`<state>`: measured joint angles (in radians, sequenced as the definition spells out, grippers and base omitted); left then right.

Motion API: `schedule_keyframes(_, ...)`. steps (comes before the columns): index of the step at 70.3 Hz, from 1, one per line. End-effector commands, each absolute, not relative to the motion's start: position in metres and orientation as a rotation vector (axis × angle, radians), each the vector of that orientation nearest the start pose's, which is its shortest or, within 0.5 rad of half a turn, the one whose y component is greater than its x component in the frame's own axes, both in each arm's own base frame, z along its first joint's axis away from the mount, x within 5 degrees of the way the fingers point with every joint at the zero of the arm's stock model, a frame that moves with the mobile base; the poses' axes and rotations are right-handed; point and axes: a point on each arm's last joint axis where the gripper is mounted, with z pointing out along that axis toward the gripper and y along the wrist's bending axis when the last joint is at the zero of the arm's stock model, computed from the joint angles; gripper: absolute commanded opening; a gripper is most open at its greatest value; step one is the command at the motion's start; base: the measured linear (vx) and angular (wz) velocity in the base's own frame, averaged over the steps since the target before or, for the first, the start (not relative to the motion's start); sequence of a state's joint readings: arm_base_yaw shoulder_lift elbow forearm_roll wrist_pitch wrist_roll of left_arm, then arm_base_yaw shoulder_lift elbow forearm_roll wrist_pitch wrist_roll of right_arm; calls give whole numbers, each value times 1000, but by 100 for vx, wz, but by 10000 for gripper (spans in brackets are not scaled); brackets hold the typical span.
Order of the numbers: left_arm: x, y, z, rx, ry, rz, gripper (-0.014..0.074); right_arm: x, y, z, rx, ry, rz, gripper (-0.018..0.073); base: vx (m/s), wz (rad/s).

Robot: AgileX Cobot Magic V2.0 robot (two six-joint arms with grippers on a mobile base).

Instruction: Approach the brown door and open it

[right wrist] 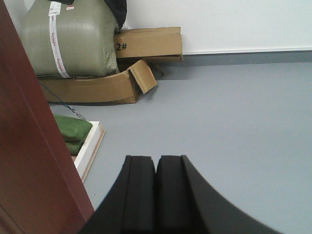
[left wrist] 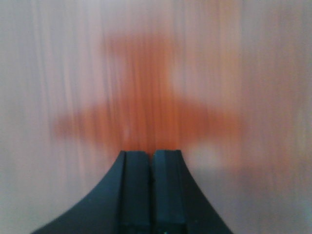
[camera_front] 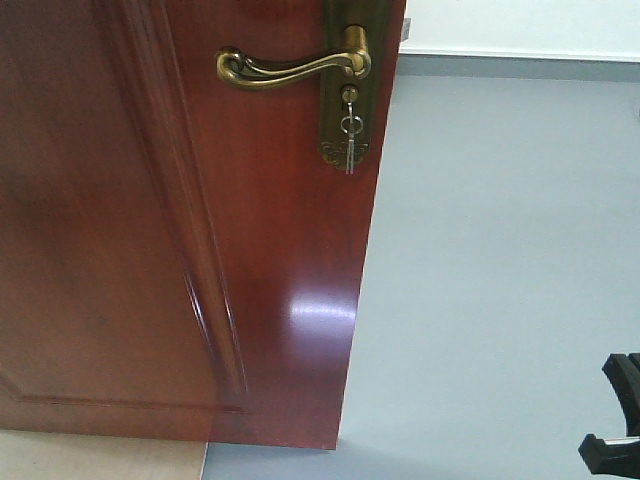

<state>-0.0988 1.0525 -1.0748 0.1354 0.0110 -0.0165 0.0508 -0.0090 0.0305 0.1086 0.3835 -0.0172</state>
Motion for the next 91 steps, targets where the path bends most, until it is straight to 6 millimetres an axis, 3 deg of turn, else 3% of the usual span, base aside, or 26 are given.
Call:
schedule_keyframes(1,206,-19,456,144,1276,10,17,53,5,176,-4,1794,114,0,0,0)
schedule_keyframes(13,179,-11,408,109,1334,10,17,53,5,176,-4,1794,114,0,0,0)
schedule_keyframes(41,83,-4,264,87,1419,17,17,53,5,176,-4,1794,114,0,0,0)
schedule_keyframes(53,61,-3,212,59,1382,16,17,53,5,176,-4,1794,114,0,0,0)
schedule_keyframes(91,55,-1,203,1,1458,-14,17,53,5,176,-4,1794,114,0,0,0)
